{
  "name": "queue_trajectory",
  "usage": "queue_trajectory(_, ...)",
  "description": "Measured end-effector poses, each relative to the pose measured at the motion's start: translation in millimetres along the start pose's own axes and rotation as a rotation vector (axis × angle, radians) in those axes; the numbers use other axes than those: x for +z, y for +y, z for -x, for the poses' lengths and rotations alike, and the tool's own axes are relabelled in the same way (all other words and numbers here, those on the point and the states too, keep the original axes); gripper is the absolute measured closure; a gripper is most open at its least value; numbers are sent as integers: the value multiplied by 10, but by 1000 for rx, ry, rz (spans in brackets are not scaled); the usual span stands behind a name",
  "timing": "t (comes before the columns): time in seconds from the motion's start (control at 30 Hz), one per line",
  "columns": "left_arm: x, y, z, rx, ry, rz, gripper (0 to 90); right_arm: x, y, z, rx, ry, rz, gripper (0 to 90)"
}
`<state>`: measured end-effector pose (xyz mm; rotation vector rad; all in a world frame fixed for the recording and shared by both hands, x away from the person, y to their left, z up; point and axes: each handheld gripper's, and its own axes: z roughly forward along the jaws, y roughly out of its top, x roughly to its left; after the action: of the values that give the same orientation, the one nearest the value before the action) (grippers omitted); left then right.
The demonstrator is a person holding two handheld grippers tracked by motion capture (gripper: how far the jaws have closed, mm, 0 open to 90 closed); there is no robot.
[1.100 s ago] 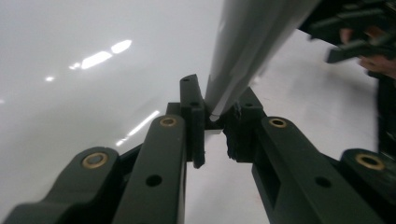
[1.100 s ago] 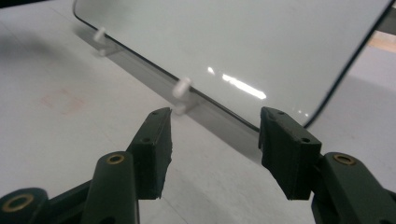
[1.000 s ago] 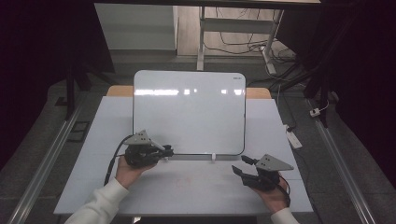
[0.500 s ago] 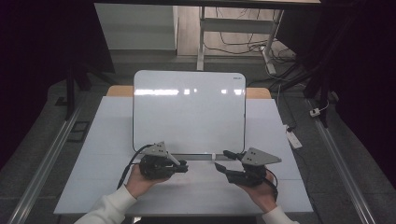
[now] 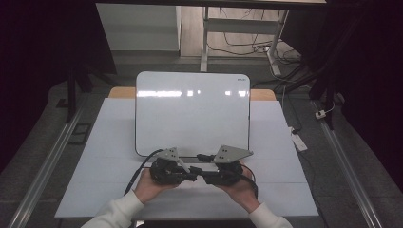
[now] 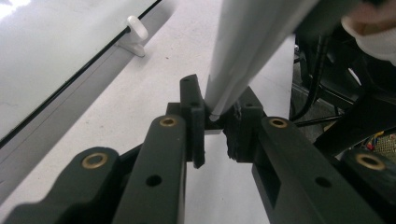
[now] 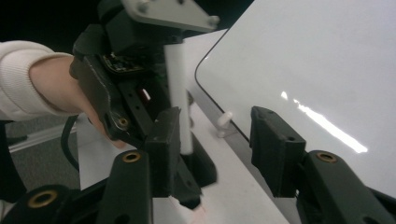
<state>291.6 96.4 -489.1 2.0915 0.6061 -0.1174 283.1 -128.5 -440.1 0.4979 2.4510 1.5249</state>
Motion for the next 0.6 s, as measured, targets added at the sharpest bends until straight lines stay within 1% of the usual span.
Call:
queue_trajectory(0.13, 23, 5, -8, -8, 4, -7, 781, 94, 13, -56, -6, 0, -21, 583)
queue_trajectory(0.17, 28, 6, -9, -9, 5, -8, 781, 116, 15, -64, -6, -5, -21, 594)
queue_trajectory(0.33, 53, 14, -6, -13, 14, -15, 782, 191, 29, -97, 3, 4, -27, 665)
queue_trajectory(0.47, 66, 21, 4, -17, 19, -13, 781, 257, 29, -134, 3, -12, -46, 734)
queue_trajectory(0.5, 67, 22, 6, -18, 22, -14, 781, 270, 24, -143, 1, -27, -51, 772)
queue_trajectory(0.53, 68, 21, 4, -21, 25, -11, 780, 275, 20, -150, 1, -32, -50, 790)
queue_trajectory(0.57, 63, 20, 0, -18, 27, -12, 780, 277, 18, -160, 0, -46, -45, 798)
queue_trajectory(0.6, 59, 18, 2, -18, 34, -6, 780, 271, 20, -170, -12, -66, -45, 801)
